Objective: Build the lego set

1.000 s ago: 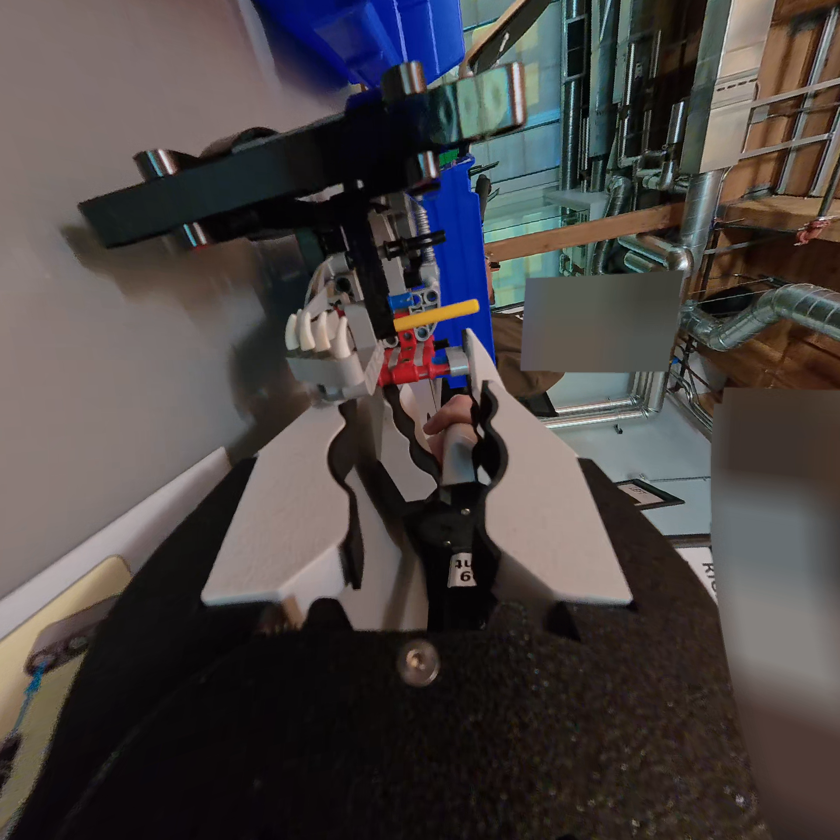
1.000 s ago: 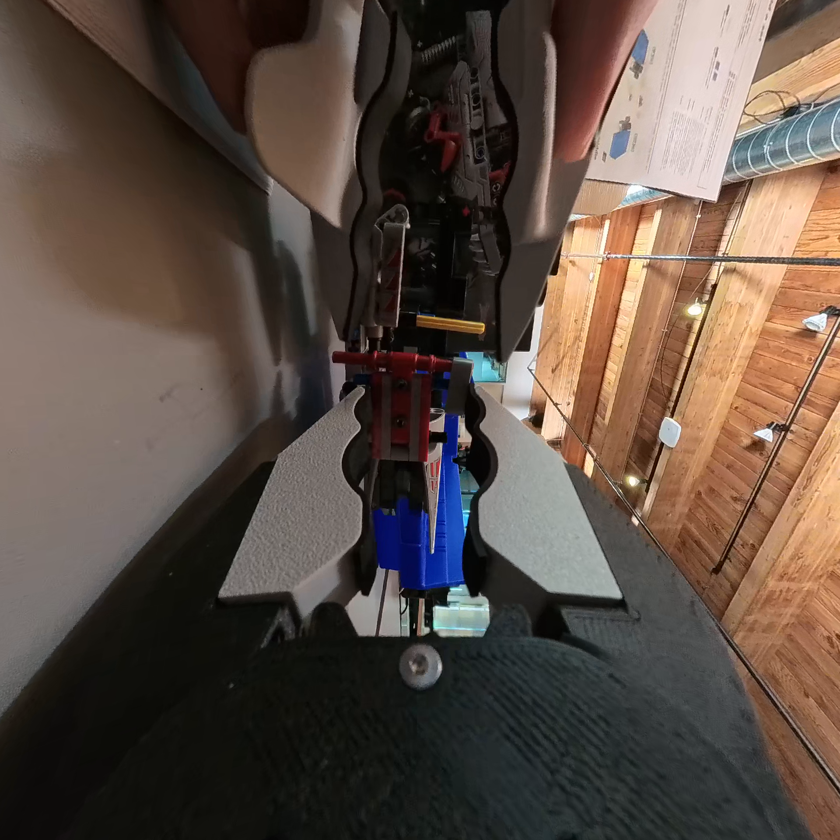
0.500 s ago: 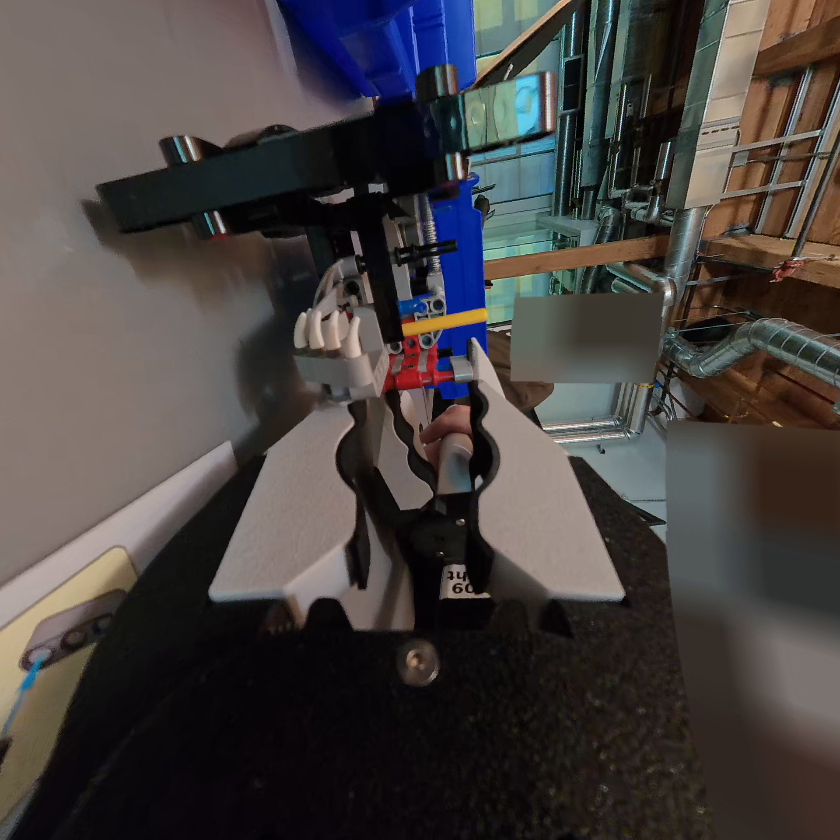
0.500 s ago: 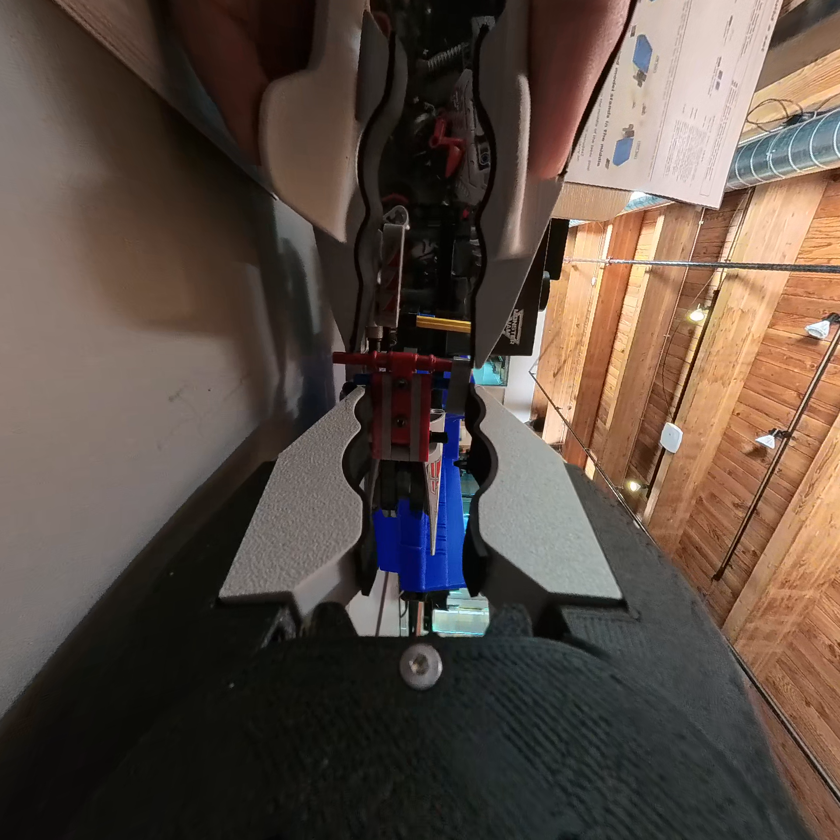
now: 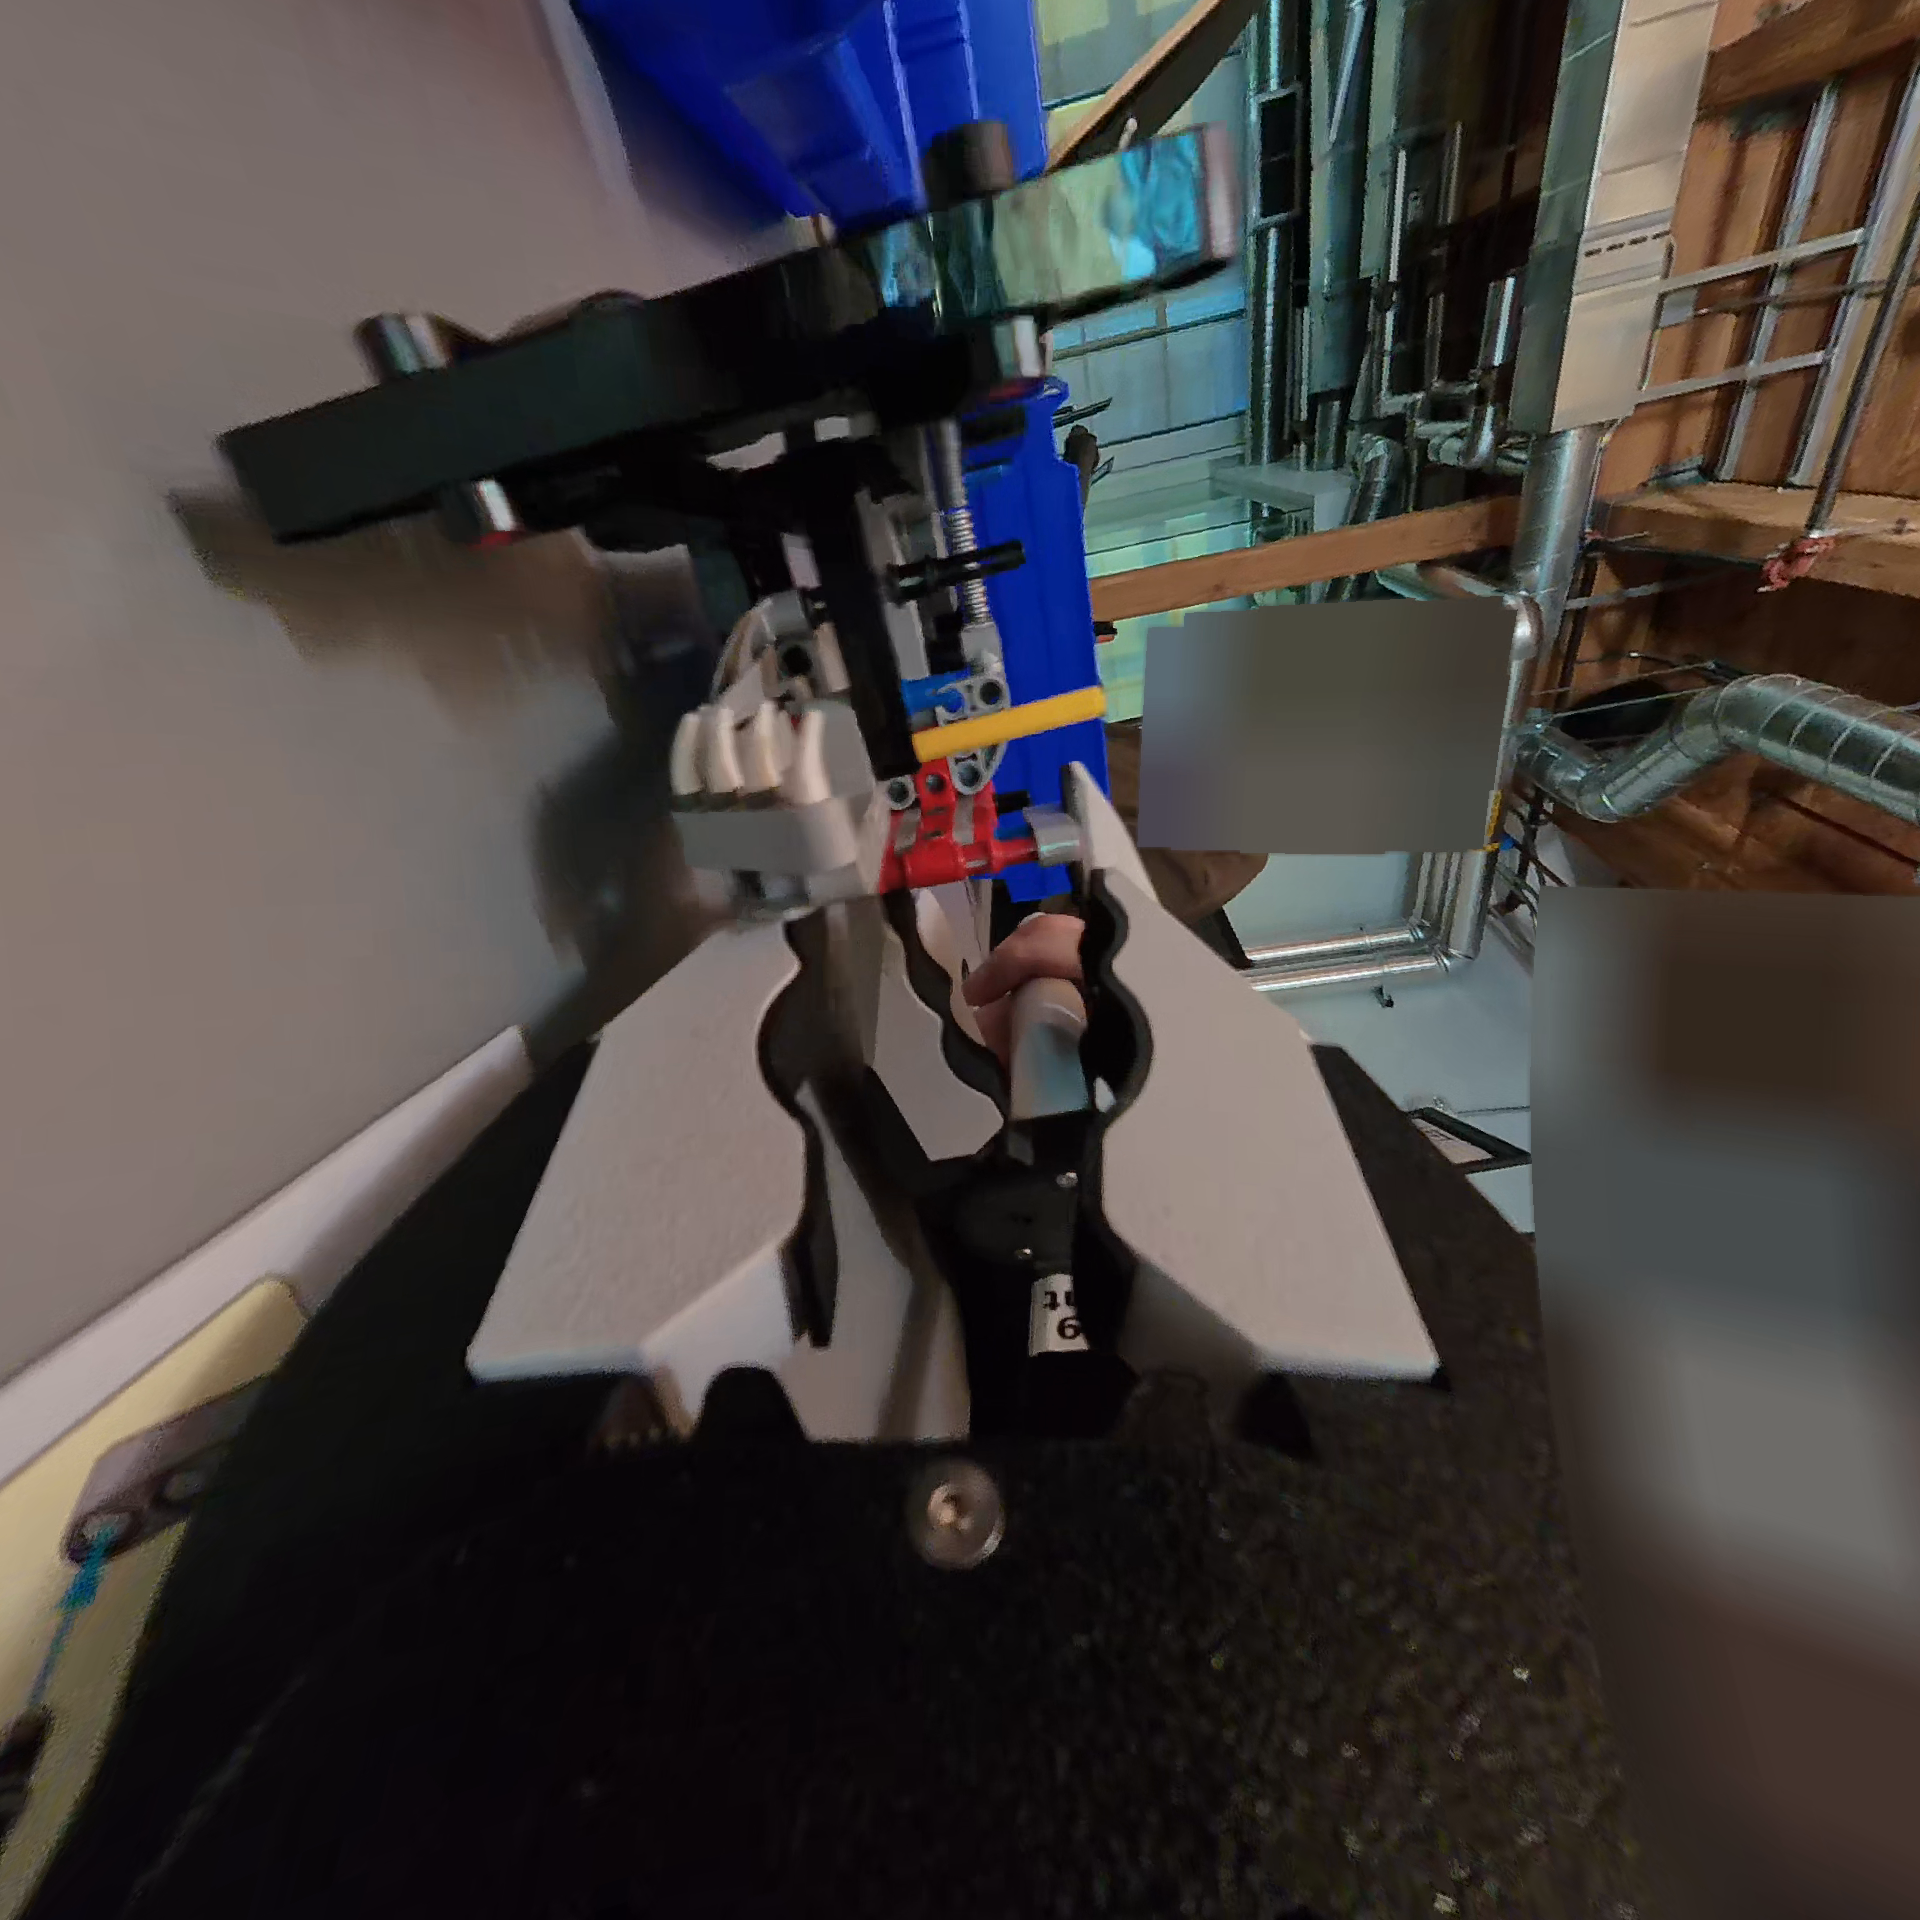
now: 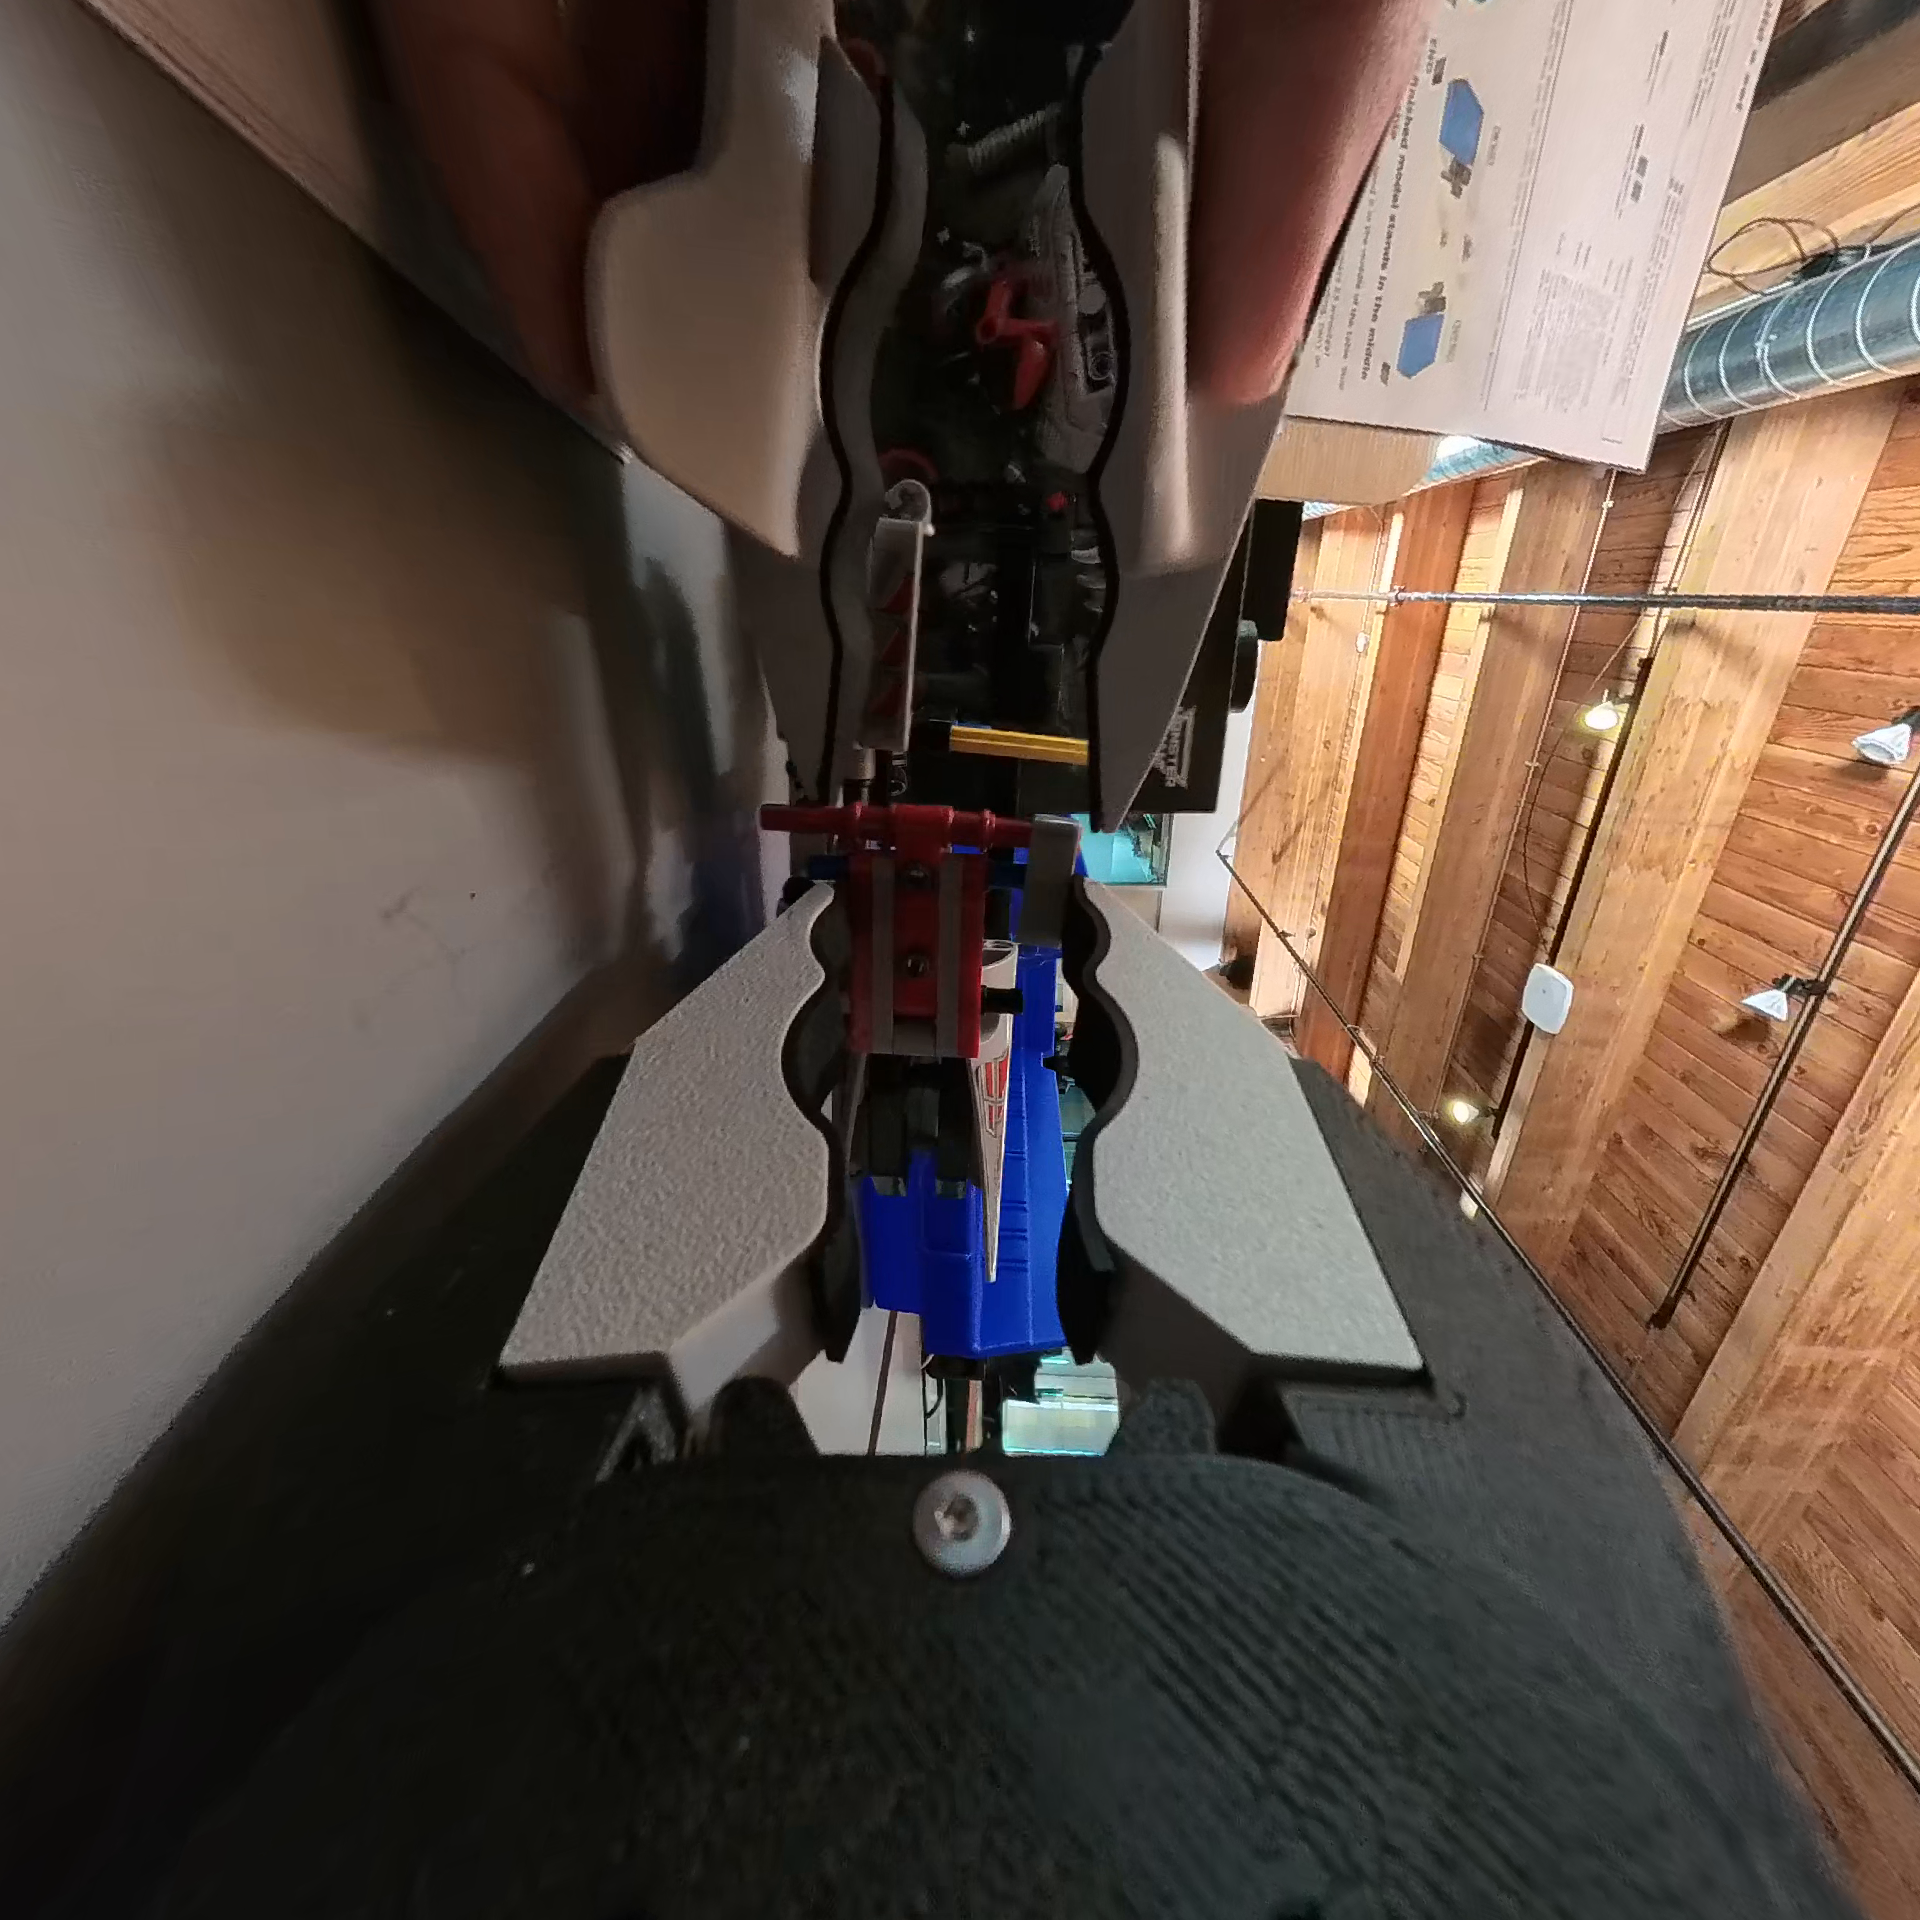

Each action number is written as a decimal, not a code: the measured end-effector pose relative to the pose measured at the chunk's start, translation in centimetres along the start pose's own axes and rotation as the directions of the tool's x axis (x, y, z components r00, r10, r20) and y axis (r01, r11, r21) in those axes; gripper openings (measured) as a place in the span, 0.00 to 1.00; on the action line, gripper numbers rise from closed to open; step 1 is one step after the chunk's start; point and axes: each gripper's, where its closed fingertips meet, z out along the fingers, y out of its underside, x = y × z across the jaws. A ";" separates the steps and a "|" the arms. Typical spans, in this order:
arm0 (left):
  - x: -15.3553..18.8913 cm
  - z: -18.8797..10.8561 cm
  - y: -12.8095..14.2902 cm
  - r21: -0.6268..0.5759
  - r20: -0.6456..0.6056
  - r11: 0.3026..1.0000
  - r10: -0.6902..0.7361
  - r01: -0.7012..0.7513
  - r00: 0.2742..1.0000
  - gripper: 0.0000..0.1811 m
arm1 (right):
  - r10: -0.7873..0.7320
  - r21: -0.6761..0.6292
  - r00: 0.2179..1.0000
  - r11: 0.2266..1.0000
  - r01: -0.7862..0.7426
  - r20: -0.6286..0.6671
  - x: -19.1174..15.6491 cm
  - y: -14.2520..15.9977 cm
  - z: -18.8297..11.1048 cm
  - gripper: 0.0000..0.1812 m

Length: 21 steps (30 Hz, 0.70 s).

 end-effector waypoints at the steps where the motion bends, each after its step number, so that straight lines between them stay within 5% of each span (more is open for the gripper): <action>1: -0.1 0.0 0.0 0.000 0.007 1.000 0.001 -0.001 1.000 0.26 | 0.005 -0.001 1.000 1.000 -0.005 -0.006 0.2 0.0 0.0 0.22; 21: -0.2 0.1 -0.1 0.037 -0.014 0.995 -0.096 0.096 0.995 0.25 | -0.015 -0.001 1.000 1.000 0.015 -0.004 0.1 0.0 0.0 0.22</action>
